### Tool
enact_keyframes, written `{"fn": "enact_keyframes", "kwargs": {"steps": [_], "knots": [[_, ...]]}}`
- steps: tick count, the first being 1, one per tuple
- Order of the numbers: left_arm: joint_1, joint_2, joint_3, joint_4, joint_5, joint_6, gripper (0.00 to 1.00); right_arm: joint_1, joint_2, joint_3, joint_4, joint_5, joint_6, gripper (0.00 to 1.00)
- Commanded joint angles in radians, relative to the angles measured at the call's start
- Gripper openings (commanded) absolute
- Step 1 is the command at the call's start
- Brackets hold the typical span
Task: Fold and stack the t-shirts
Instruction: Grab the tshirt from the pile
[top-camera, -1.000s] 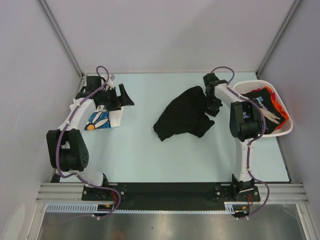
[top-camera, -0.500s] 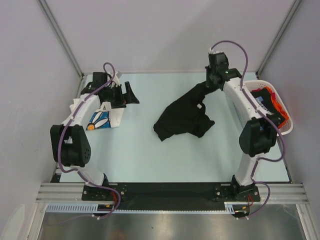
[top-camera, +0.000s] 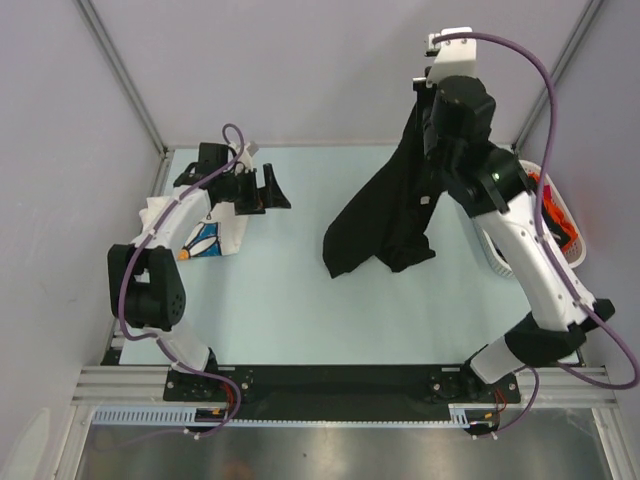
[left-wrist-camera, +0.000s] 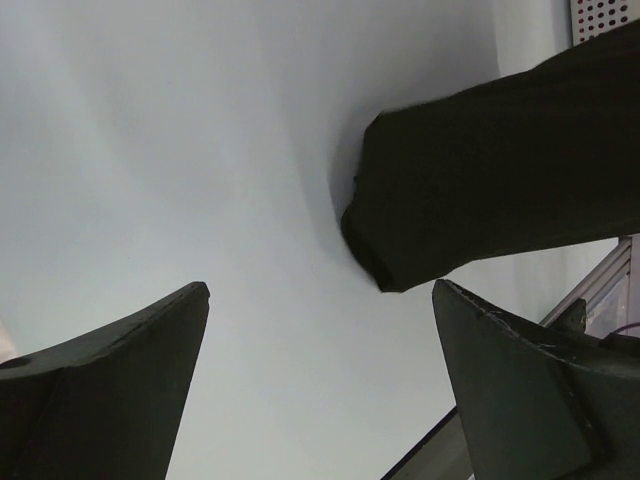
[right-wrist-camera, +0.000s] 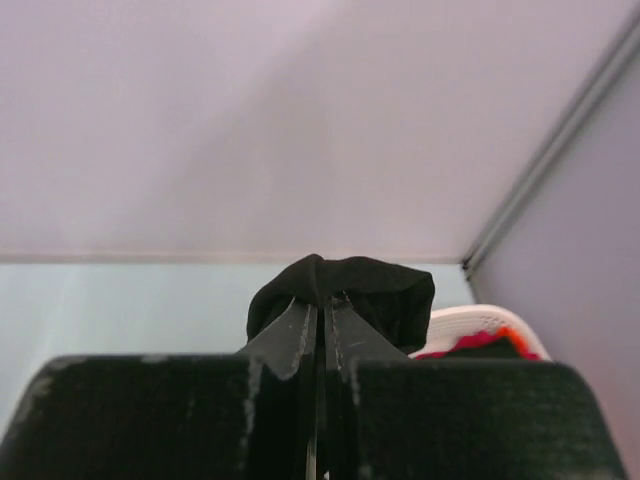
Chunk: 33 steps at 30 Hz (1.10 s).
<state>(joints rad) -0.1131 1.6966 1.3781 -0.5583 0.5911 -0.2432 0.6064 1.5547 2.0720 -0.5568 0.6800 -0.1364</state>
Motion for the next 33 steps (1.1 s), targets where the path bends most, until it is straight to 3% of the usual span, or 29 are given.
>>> {"fn": "enact_keyframes", "kwargs": {"steps": [1,4,5,6,7,11,17,21,22,23,26,31,33], "knots": [[-0.026,0.012,-0.011,0.054,0.049,0.039,1.00,0.153,-0.212,-0.001,0.257,0.370,-0.259,0.00],[-0.040,0.031,-0.008,0.069,0.053,0.050,1.00,0.268,-0.310,-0.108,0.521,0.553,-0.538,0.00],[-0.043,0.035,-0.007,0.072,0.055,0.053,1.00,0.295,-0.380,-0.149,0.702,0.619,-0.611,0.00],[-0.046,0.046,-0.005,0.077,0.055,0.053,1.00,0.320,-0.410,-0.182,0.784,0.642,-0.752,0.00],[-0.053,0.049,0.004,0.080,0.059,0.054,1.00,0.323,-0.441,-0.229,0.846,0.662,-0.790,0.00],[-0.074,0.061,0.027,0.081,0.053,0.065,1.00,0.323,-0.536,-0.271,0.792,0.678,-0.749,0.00],[-0.080,0.023,0.021,0.083,-0.025,0.062,1.00,0.245,-0.429,-0.317,0.805,0.537,-0.712,0.00],[-0.079,-0.026,0.006,0.077,-0.097,0.073,1.00,0.152,-0.253,-0.222,0.658,0.432,-0.541,0.00],[-0.079,-0.035,-0.004,0.074,-0.102,0.076,1.00,0.129,-0.195,-0.195,0.503,0.388,-0.466,0.00],[-0.079,-0.041,-0.011,0.072,-0.114,0.078,1.00,0.068,-0.150,-0.155,0.398,0.254,-0.242,0.00],[-0.076,-0.064,-0.027,0.066,-0.145,0.085,1.00,-0.002,0.066,0.055,0.138,0.001,-0.004,0.00],[-0.050,-0.117,-0.021,0.058,-0.208,0.082,1.00,-0.005,0.485,0.438,-0.168,-0.296,0.132,0.00],[-0.031,-0.152,-0.014,0.060,-0.235,0.081,1.00,0.009,0.623,0.447,-0.181,-0.446,0.179,0.00]]}}
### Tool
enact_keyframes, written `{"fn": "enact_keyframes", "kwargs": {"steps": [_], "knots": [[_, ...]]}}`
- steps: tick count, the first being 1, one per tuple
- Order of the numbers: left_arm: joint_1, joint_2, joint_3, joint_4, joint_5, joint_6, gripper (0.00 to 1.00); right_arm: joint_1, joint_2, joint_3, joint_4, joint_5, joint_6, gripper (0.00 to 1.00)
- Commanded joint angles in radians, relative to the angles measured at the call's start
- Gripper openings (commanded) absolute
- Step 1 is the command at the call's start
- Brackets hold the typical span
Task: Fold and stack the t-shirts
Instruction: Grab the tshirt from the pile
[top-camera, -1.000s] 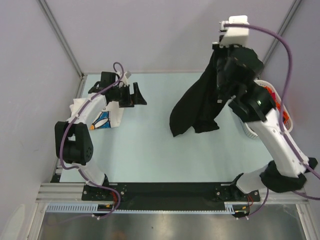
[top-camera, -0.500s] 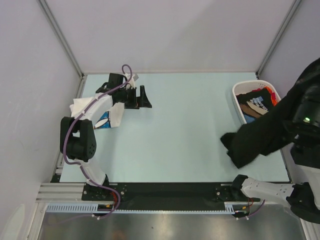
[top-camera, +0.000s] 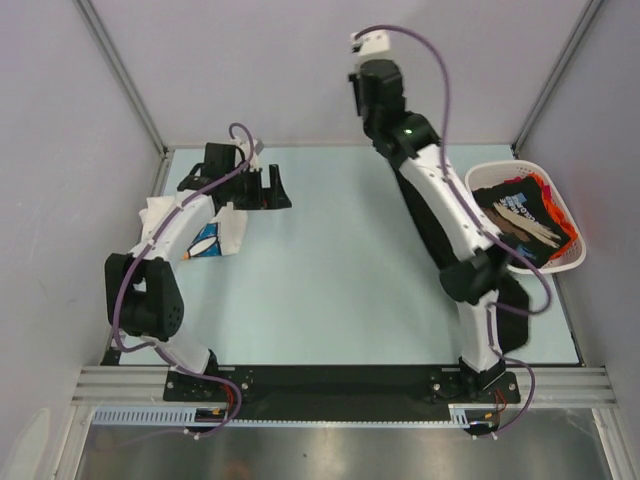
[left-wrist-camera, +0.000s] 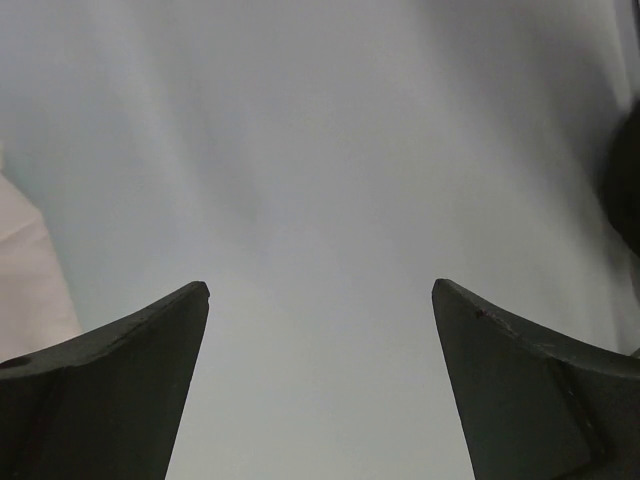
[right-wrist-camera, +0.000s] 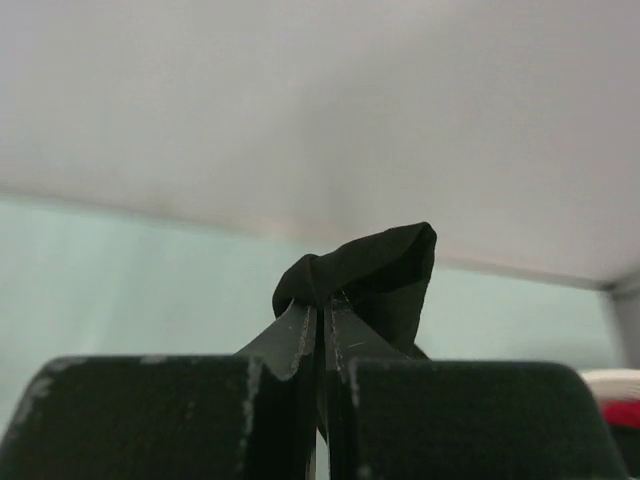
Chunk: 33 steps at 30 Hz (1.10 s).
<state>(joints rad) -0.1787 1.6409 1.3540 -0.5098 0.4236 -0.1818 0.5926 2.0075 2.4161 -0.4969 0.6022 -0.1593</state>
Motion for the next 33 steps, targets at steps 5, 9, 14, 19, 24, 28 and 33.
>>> {"fn": "enact_keyframes", "kwargs": {"steps": [5,9,14,19,24,28,33], "knots": [[0.051,-0.131,0.040,-0.012,-0.106,0.042,1.00,0.107,0.379,0.138,-0.244,-0.632,0.236,0.00],[0.053,-0.131,0.033,-0.010,-0.109,0.030,1.00,0.164,0.383,0.081,-0.209,-0.819,0.250,0.00],[0.053,-0.110,0.030,0.013,-0.077,0.004,1.00,0.207,0.379,0.035,-0.200,-1.012,0.274,0.00],[0.053,-0.081,0.072,0.004,-0.065,0.002,1.00,0.251,0.384,-0.005,-0.169,-1.142,0.299,0.07],[0.054,-0.052,0.122,-0.016,-0.066,-0.005,1.00,0.253,0.405,0.033,-0.358,-1.019,0.264,0.60],[0.053,-0.053,0.102,0.019,-0.007,-0.022,1.00,0.149,0.259,-0.190,-0.413,-0.788,0.311,0.62],[0.039,-0.049,0.034,0.073,0.050,-0.042,1.00,-0.098,-0.243,-0.649,-0.121,-0.563,0.381,0.71]]}}
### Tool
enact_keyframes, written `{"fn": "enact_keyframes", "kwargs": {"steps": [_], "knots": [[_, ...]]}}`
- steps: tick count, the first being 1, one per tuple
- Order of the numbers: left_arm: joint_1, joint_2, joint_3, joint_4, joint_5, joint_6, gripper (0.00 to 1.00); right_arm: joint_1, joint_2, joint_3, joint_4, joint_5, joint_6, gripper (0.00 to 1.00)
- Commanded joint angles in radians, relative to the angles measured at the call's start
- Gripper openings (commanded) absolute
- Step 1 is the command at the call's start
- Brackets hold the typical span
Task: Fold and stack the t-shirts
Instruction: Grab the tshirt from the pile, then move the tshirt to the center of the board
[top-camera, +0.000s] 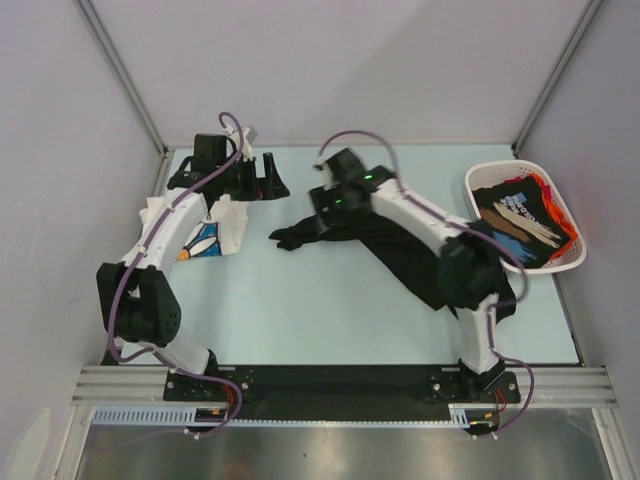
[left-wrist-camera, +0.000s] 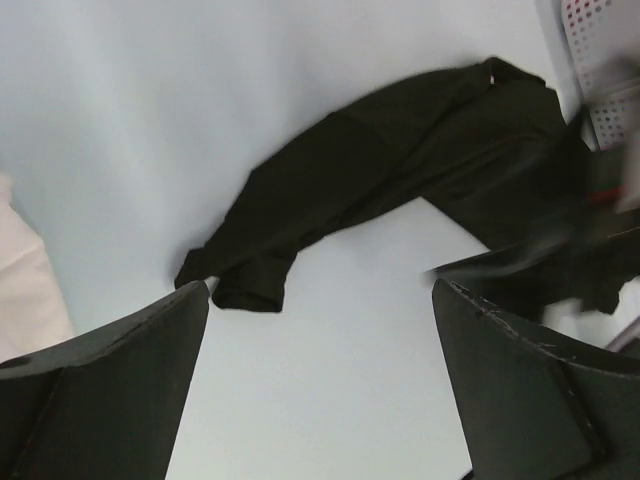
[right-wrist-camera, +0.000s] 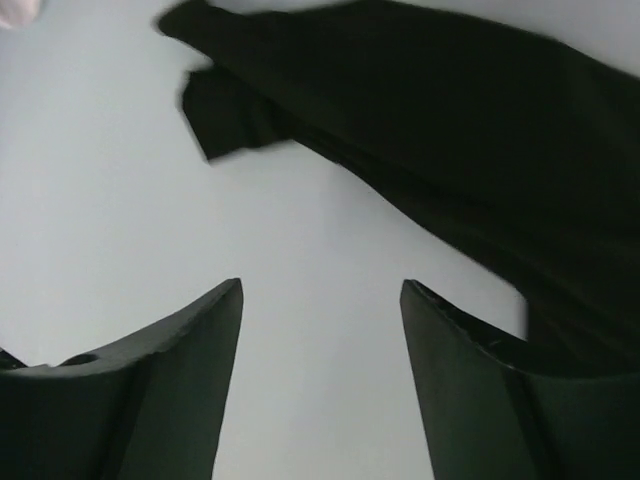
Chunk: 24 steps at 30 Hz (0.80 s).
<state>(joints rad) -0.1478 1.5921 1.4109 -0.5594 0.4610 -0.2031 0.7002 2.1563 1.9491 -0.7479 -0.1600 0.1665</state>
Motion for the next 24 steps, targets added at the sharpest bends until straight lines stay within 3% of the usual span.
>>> {"fn": "enact_keyframes", "kwargs": {"steps": [1,5,10,18,22,24], "knots": [[0.008,0.015,-0.027,0.121,0.027,-0.024,1.00,-0.256,-0.441,-0.237,0.134,0.200,0.062,0.72],[-0.001,0.077,-0.043,0.118,0.096,-0.018,1.00,-0.425,-0.572,-0.332,0.047,0.228,0.038,0.73],[-0.050,0.204,0.008,0.049,0.120,0.050,1.00,-0.560,-0.679,-0.487,-0.060,0.110,0.034,0.73],[-0.056,0.287,0.010,0.026,0.126,0.051,1.00,-0.581,-0.780,-0.761,-0.229,0.002,0.137,0.73],[-0.030,0.344,0.013,0.076,0.304,-0.027,1.00,-0.587,-0.799,-0.825,-0.174,-0.016,0.172,0.73],[-0.033,0.356,0.032,0.093,0.282,-0.029,1.00,-0.590,-0.762,-0.814,-0.162,-0.018,0.188,0.73]]}}
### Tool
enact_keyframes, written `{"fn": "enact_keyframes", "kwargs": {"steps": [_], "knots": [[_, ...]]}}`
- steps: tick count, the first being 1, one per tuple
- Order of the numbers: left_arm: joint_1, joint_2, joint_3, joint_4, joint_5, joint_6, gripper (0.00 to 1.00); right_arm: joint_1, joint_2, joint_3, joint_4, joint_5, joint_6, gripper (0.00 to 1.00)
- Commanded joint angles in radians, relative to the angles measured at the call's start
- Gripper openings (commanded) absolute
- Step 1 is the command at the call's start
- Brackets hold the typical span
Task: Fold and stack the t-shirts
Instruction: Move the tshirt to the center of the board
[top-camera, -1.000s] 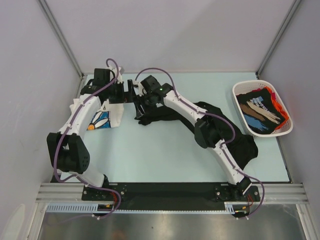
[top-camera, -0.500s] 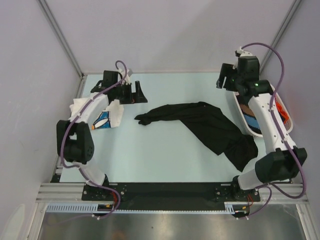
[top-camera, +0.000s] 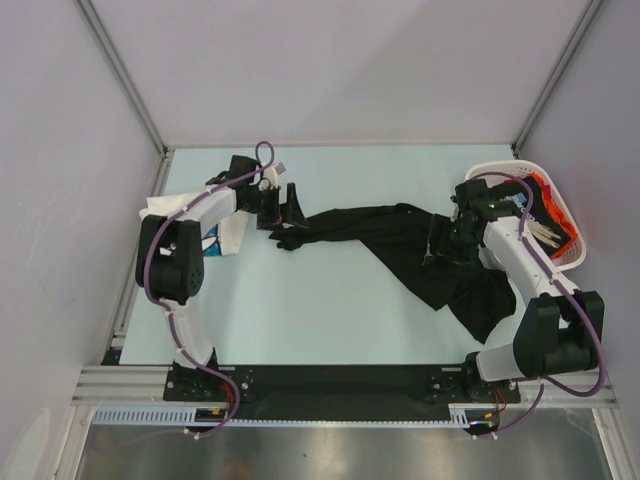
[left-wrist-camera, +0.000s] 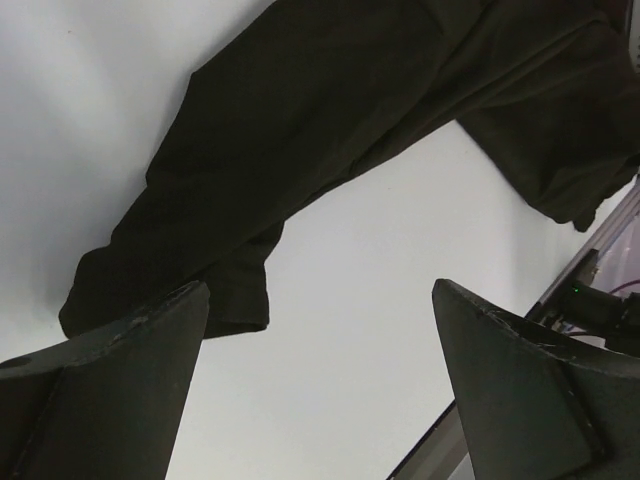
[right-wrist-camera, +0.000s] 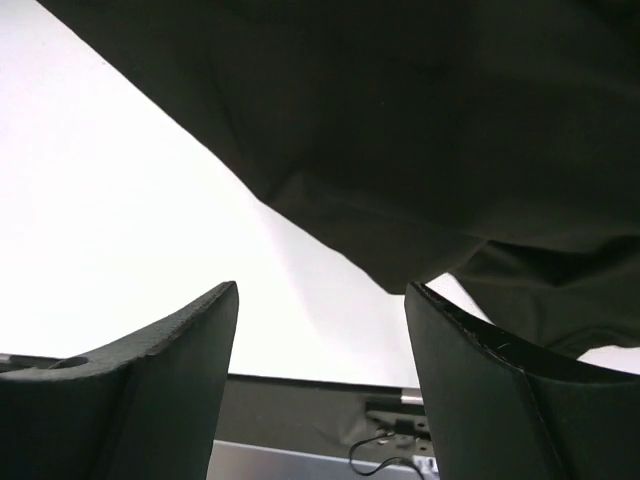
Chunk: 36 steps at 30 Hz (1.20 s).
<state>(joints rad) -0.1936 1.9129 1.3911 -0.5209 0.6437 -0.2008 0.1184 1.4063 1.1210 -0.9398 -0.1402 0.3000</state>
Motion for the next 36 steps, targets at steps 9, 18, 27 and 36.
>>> {"fn": "enact_keyframes", "kwargs": {"steps": [9,18,27,36], "knots": [[-0.032,0.164,0.253,-0.113,-0.038,0.063,1.00,0.020,0.253,0.200,0.000,0.007,0.008,0.69],[-0.055,0.156,0.298,-0.152,-0.081,0.095,0.99,0.131,0.473,0.381,-0.211,0.379,-0.075,0.65],[-0.055,0.158,0.315,-0.186,-0.099,0.109,0.99,0.237,0.723,0.353,-0.313,0.541,0.004,0.37],[-0.053,0.181,0.339,-0.206,-0.088,0.113,1.00,0.279,0.703,0.315,-0.310,0.378,-0.039,0.00]]}}
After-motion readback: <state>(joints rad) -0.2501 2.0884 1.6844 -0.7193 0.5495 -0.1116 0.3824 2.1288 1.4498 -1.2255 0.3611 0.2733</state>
